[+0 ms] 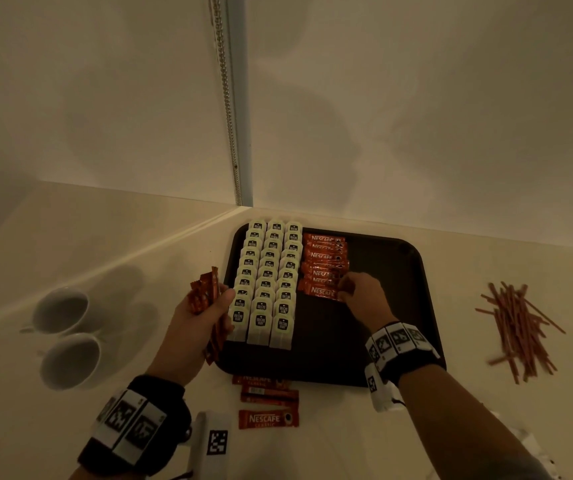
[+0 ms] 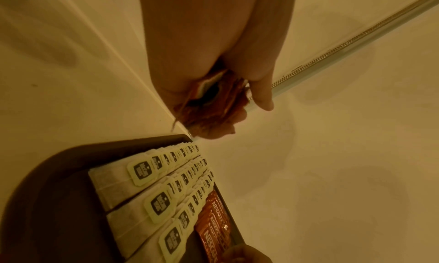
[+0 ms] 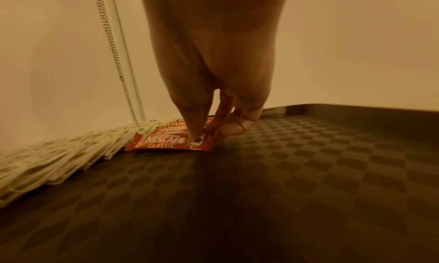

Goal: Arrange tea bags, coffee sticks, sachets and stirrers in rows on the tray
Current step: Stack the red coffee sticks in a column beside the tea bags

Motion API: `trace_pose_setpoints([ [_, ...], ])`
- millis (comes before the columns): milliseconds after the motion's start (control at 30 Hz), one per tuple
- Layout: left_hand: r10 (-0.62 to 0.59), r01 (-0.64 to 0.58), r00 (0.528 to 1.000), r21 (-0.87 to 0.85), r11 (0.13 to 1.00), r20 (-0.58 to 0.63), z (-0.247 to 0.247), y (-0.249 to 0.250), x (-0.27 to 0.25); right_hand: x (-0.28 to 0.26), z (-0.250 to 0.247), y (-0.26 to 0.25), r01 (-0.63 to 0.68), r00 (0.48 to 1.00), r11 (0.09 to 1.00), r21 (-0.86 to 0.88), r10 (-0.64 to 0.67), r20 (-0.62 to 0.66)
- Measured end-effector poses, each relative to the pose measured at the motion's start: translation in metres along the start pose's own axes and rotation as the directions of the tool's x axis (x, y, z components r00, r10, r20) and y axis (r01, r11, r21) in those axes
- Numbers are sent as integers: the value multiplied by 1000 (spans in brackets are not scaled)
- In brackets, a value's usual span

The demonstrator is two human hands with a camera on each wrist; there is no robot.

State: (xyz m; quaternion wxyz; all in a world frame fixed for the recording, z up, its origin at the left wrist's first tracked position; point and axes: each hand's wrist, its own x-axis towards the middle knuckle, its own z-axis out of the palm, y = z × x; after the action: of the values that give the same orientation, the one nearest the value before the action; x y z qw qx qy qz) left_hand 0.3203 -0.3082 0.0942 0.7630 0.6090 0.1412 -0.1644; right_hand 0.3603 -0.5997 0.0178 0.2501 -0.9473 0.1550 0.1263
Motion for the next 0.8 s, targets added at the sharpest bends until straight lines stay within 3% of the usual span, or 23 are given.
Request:
trace_pose_setpoints([
  [167, -179, 179, 984, -163, 970, 16, 10, 1, 5, 2, 0, -2, 13, 1000, 1000, -1, -13, -2],
  [400, -183, 188, 981, -98, 977, 57, 23, 10, 15, -2, -6, -5, 36, 998, 999, -1, -36, -47],
  [533, -160, 166, 985, -105, 980, 64, 33, 13, 18, -20, -21, -38, 214, 971, 963, 165, -191, -147],
  [633, -120, 123, 992, -90, 988, 45, 42, 14, 18, -53, -37, -85, 331, 922, 819, 469, -386, 22],
  [700, -97, 102, 994, -97, 990, 59, 47, 13, 17, -68, -38, -106, 335, 878, 768, 546, -464, 115],
  [800, -65, 76, 993, -125, 989, 95, 49, 12, 14, -75, -29, -118, 462, 866, 757, 462, -497, -52],
])
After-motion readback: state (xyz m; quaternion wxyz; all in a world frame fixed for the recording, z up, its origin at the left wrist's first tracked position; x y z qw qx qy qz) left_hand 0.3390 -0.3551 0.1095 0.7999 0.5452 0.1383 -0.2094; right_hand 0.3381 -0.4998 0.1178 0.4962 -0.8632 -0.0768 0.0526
